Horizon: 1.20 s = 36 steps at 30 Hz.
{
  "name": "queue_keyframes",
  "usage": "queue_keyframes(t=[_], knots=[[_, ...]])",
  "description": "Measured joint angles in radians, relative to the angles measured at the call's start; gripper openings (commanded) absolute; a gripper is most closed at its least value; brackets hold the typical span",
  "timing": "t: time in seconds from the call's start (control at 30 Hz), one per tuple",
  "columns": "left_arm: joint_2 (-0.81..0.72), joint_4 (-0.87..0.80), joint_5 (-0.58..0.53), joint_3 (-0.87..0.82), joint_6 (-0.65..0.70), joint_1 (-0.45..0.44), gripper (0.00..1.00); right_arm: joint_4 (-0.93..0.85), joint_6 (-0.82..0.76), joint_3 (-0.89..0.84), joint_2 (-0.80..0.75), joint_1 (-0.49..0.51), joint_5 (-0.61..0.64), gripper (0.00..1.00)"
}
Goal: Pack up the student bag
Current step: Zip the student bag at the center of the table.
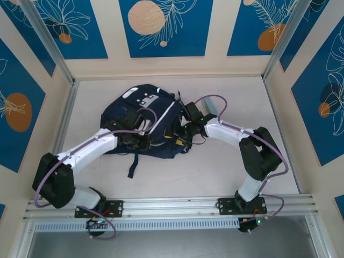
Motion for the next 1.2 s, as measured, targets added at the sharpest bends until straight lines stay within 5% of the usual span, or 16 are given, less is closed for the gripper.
queue_keyframes(t=[0.27, 0.53, 0.73, 0.97, 1.2], knots=[[0.065, 0.121, 0.011, 0.008, -0.127, -0.094, 0.02, 0.039, 0.011, -0.042, -0.019, 0.000, 0.026, 0.61], [0.027, 0.150, 0.005, 0.027, -0.173, -0.100, 0.63, -0.020, -0.047, -0.089, -0.171, -0.008, 0.105, 0.69], [-0.087, 0.106, -0.039, 0.027, -0.198, -0.035, 0.79, -0.140, -0.150, -0.076, -0.253, 0.008, 0.219, 0.69], [-0.200, 0.068, -0.073, -0.007, -0.253, 0.098, 0.81, -0.282, -0.267, 0.069, -0.208, 0.148, 0.392, 0.69], [-0.165, 0.078, -0.026, -0.052, -0.315, 0.107, 0.66, -0.289, -0.268, 0.109, -0.156, 0.182, 0.417, 0.69]])
